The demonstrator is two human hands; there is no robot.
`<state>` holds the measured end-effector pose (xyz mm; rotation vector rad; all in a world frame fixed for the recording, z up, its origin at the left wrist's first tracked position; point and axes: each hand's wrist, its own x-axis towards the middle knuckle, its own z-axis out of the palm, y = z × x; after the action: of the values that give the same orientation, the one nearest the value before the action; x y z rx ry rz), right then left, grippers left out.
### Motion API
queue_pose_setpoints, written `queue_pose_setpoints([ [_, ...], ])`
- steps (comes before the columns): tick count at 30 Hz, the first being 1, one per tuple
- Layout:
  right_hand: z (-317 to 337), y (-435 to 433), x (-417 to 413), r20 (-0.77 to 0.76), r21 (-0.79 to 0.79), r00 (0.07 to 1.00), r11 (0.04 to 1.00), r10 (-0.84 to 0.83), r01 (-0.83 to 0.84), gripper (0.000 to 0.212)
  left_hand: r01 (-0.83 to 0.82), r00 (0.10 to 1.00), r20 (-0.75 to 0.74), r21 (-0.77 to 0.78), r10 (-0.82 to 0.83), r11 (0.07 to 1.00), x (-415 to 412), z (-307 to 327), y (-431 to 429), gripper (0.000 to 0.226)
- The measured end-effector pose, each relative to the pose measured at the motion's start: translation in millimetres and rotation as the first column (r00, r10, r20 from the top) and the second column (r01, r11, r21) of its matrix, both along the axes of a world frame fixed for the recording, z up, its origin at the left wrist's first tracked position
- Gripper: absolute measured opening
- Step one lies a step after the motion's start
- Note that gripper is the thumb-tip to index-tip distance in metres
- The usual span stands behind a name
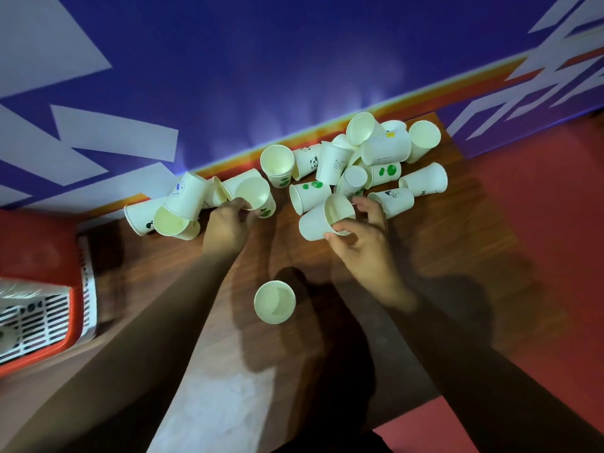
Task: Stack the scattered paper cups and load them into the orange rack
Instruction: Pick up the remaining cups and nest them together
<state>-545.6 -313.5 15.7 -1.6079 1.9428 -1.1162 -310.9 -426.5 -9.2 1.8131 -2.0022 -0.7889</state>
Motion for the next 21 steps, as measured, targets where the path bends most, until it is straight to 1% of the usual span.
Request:
queue_pose_setpoints([
  [2,15,6,9,0.141,0.050,0.988,0.996,0.062,-0.070,0.011,-0.008,0.999,-0.052,-0.030,0.006,1.000,7,8,8,0.028],
  [3,23,10,15,0.159,0.097,0.982,0.988,0.103,-0.119,0.011,-0.014,0.997,-0.081,-0.029,0.012,0.999,11,11,12,0.027],
  [5,32,20,27,0.146,0.194,0.970,0.956,0.195,-0.221,0.012,-0.046,0.984,-0.172,-0.009,0.044,0.999,21,17,22,0.024],
  [7,37,31,40,0.167,0.255,0.948,0.917,0.272,-0.308,0.016,-0.089,0.960,-0.265,0.000,0.086,0.996,31,24,35,0.018],
  [8,38,37,46,0.184,0.273,0.936,0.899,0.301,-0.343,0.021,-0.116,0.944,-0.311,0.013,0.114,0.993,37,28,41,0.016],
  [9,37,42,52,0.192,0.288,0.927,0.884,0.323,-0.368,0.031,-0.139,0.922,-0.359,0.034,0.142,0.990,44,30,47,0.015],
  [11,35,51,61,0.203,0.347,0.926,0.862,0.317,-0.371,0.060,-0.169,0.883,-0.430,0.083,0.188,0.982,60,33,55,0.018],
  [13,32,58,69,0.162,0.425,0.943,0.841,0.292,-0.334,0.082,-0.220,0.843,-0.477,0.117,0.249,0.968,74,34,64,0.026],
  [14,29,61,74,0.107,0.452,0.947,0.834,0.302,-0.317,0.087,-0.252,0.818,-0.500,0.129,0.283,0.959,80,38,70,0.028],
  [16,21,65,83,-0.027,0.459,0.936,0.836,0.350,-0.299,0.090,-0.285,0.780,-0.543,0.133,0.310,0.949,87,49,83,0.028],
  [17,16,67,88,-0.063,0.463,0.928,0.834,0.367,-0.298,0.091,-0.282,0.760,-0.569,0.148,0.315,0.948,89,54,89,0.030],
  [19,6,70,97,-0.084,0.479,0.925,0.829,0.371,-0.289,0.091,-0.229,0.723,-0.626,0.179,0.291,0.957,93,64,101,0.046],
  [21,-5,71,105,-0.114,0.480,0.928,0.837,0.356,-0.262,0.090,-0.182,0.711,-0.652,0.193,0.264,0.964,96,70,111,0.066],
])
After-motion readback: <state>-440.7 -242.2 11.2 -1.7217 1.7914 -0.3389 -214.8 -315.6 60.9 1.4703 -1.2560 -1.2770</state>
